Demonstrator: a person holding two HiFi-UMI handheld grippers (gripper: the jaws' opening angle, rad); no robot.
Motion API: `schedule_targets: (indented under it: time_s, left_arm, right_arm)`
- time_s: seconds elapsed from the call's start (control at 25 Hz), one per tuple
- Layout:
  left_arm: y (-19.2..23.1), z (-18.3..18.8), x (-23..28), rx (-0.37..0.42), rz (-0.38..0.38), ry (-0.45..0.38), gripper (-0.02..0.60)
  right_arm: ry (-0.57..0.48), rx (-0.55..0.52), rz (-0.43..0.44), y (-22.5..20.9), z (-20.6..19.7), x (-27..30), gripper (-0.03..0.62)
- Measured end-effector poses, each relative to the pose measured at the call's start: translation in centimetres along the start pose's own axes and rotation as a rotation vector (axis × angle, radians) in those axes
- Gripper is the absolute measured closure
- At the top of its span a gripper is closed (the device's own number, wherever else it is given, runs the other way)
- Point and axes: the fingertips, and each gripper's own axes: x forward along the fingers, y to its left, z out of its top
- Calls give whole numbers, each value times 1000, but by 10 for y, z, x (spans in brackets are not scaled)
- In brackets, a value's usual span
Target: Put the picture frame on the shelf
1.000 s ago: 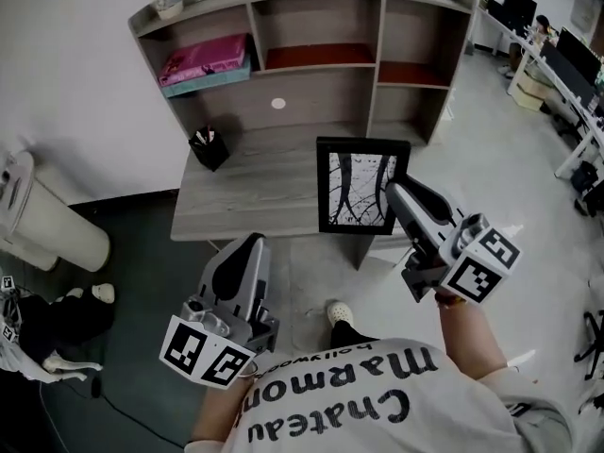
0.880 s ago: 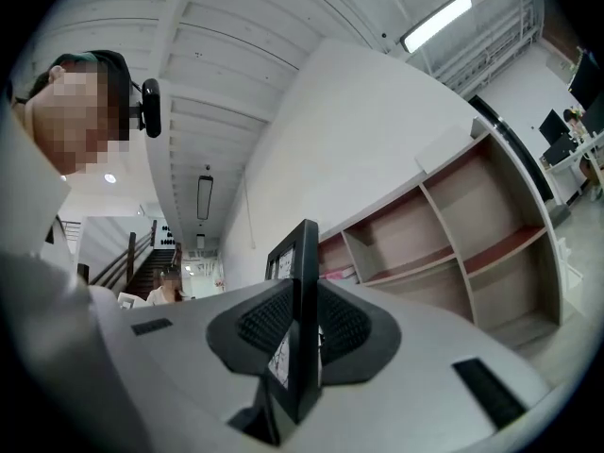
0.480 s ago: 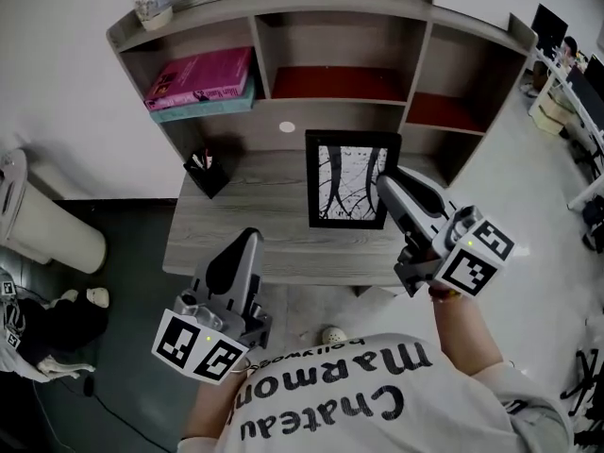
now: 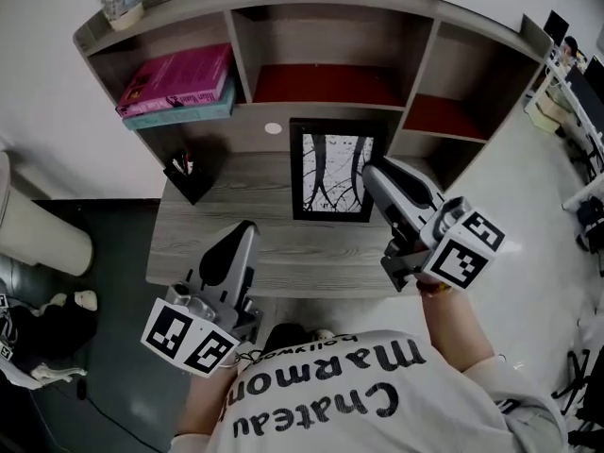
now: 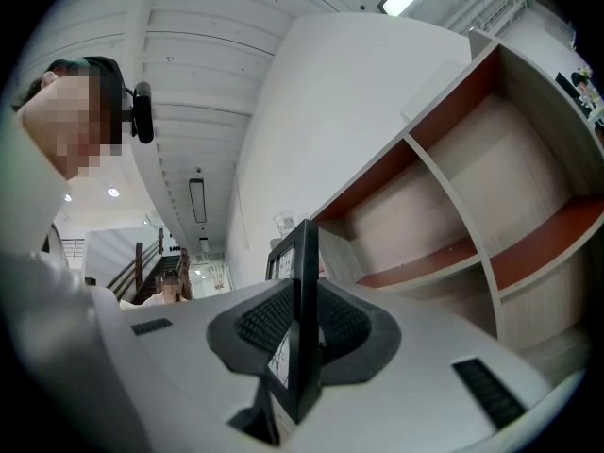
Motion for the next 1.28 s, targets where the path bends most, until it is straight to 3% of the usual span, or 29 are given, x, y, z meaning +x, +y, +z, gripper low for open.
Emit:
schedule_targets:
  time_s: [0.28, 0.48, 0.8, 1.08, 1.28]
  left_arm:
    - [46, 15, 37, 18, -34, 4, 566]
    - [78, 30, 66, 17, -103, 14, 566]
    - [133, 23, 96, -4, -137, 76, 566]
    - [142, 5, 116, -33, -242, 128, 566]
    - [147, -8, 124, -58, -289, 140, 566]
  right_arm:
    - [11, 68, -67, -42, -2, 42, 508]
    - [-7, 94, -148, -64, 6, 69, 508]
    - [-98, 354, -270, -106, 1, 105, 510]
    - [-116, 416, -460, -139, -5, 107, 510]
    - [-215, 514, -553, -156, -1, 102, 510]
